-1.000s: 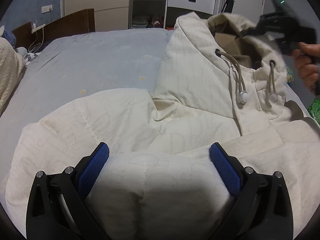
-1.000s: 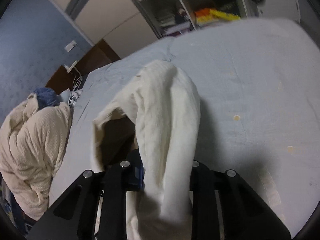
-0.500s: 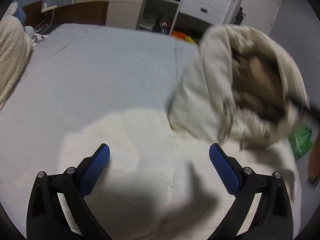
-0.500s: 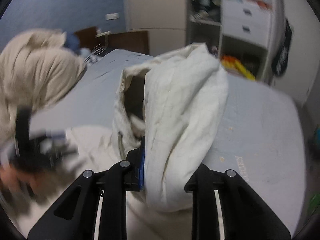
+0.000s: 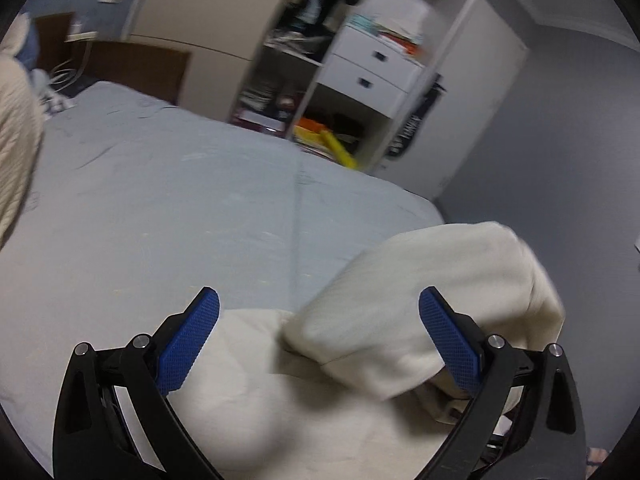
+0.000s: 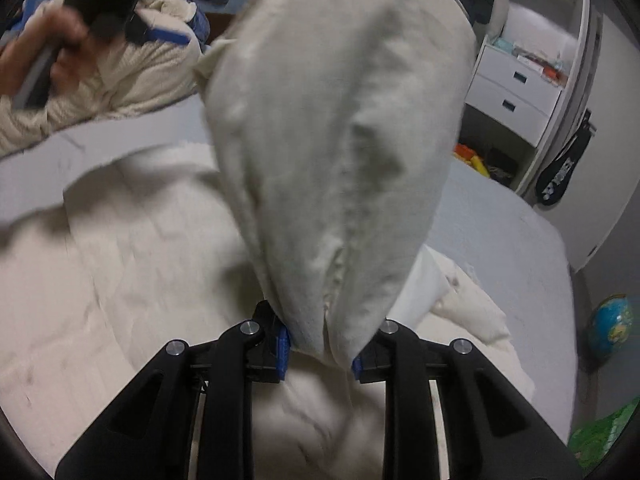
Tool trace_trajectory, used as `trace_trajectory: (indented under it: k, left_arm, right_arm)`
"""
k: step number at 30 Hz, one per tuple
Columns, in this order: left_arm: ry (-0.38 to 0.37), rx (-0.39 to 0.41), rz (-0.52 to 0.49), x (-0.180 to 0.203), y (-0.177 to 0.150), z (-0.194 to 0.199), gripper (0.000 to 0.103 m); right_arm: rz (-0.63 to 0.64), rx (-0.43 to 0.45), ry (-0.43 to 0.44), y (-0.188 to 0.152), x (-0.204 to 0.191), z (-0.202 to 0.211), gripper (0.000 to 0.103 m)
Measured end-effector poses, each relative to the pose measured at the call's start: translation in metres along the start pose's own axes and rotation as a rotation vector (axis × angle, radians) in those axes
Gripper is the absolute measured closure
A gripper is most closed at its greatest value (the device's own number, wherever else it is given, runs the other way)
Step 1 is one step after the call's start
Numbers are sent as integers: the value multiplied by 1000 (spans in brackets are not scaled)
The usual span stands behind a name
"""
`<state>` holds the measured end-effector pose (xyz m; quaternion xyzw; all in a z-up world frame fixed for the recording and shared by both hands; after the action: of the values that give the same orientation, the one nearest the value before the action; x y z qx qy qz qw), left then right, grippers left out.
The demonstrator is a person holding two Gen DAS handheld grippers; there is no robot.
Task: Fold large clothes
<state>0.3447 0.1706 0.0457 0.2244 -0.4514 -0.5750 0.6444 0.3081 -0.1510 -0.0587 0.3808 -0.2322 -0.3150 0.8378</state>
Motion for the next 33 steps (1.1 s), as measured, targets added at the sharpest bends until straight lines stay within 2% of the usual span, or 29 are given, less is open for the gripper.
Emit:
trace_trajectory:
  k: [5,7,12,14,17,18,20,21,22,23,25,27,30,33]
  left_arm:
    - [-49,-17,-21,27,-3,0,7]
    - [-84,-51,-27,39,-6,-7,7]
    - [-91,-91,-99,65,-20,-13,7]
    - [-90,-104,-84,66,-29,-10,7]
    - [-87,-113,-65,65,-45,-2,7]
    - [-86,-118,-60,64,-50,0,7]
    - [-90,-130,-45,56,-60,9,7]
    - [-93,-136,-35,54,-64,12,7]
    - [-95,-145,-11,50,-67,16,7]
    - [-99,-157,26,44,-68,19,7]
    - [-114,-167,126,34,-66,25,7]
    - [-121,-172,228,25,-60,29,7]
    - [-140,-205,317,26,-45,25,7]
    - [-142,-258,311,42,-35,11,7]
  right_arm:
    - [60,8,-67,-20,-1,14,79]
    - [67,10,-93,-24,0,22,76]
    - [37,24,-113,-38,1,53,70]
    - [-5,30,-103,-41,2,65,61]
    - [-176,16,-47,-47,10,85,48]
    - [-302,2,13,-50,16,91,46]
    - [-534,-27,127,-56,27,96,33]
    - [-641,-40,178,-59,32,96,31]
    - [-829,-64,281,-66,41,93,29]
    - [-948,-72,347,-71,45,89,29]
    - [-1194,-75,440,-81,56,81,29]
    - [-1364,-81,495,-86,61,71,29]
    - [-1513,-56,554,-79,61,59,29]
    - [-1596,-67,564,-70,56,48,26]
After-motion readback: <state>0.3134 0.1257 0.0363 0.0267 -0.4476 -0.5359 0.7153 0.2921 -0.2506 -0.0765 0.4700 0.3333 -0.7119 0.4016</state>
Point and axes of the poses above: each gripper's, at about its wrist camera, not at the fingertips, and z roughly against the way its jaws point, x to its right, y to its top, the point moved 3 cm from there along -z, roughly the way its jaws point, and after that the axes turned 8 degrees about -z, right-handed, at the moved point
